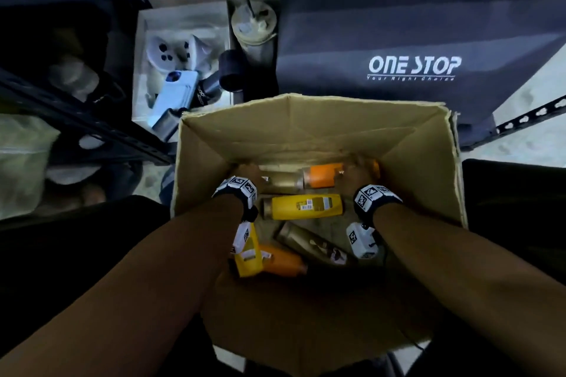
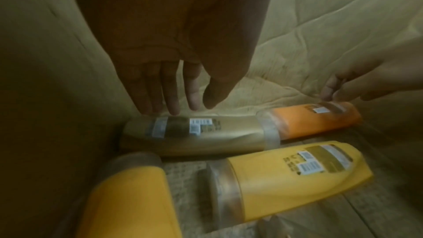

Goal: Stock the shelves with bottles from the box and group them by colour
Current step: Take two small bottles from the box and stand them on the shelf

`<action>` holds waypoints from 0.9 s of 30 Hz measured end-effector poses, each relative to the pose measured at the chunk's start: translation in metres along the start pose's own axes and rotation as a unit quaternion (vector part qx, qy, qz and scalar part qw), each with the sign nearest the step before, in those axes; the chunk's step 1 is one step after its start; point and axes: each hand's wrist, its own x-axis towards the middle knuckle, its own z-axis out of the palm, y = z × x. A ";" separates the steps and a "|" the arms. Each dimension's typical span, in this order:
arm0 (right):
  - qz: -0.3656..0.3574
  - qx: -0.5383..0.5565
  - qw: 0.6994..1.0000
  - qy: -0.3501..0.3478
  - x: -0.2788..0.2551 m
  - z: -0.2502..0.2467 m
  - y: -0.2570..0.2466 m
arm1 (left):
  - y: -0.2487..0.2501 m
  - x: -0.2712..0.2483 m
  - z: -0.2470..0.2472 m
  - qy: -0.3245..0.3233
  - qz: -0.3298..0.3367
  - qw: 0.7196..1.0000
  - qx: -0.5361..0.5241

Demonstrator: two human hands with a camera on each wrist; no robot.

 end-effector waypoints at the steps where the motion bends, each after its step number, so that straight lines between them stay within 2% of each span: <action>1: 0.007 0.007 1.000 0.005 0.004 0.006 0.003 | -0.001 0.005 0.003 -0.002 0.002 1.000 0.003; 6: 0.013 -0.044 0.999 0.006 0.016 0.026 0.018 | -0.007 0.025 0.013 -0.010 0.008 1.000 -0.001; 11: 0.017 -0.081 0.997 0.005 0.018 0.034 0.029 | -0.016 0.030 0.032 0.043 0.045 0.998 0.015; 14: 0.046 -0.096 0.994 -0.030 0.017 0.038 0.030 | -0.021 0.028 0.041 0.047 0.046 0.998 0.019; 19: 0.079 -0.007 0.996 -0.032 0.017 0.043 0.033 | -0.032 0.027 0.049 0.050 0.027 0.998 0.027; 23: 0.090 0.085 0.992 -0.030 0.016 0.045 0.034 | -0.029 0.027 0.053 0.034 0.017 0.994 0.102; 27: 0.102 0.070 0.991 -0.049 0.016 0.037 0.032 | -0.031 0.024 0.048 0.035 0.004 0.995 0.093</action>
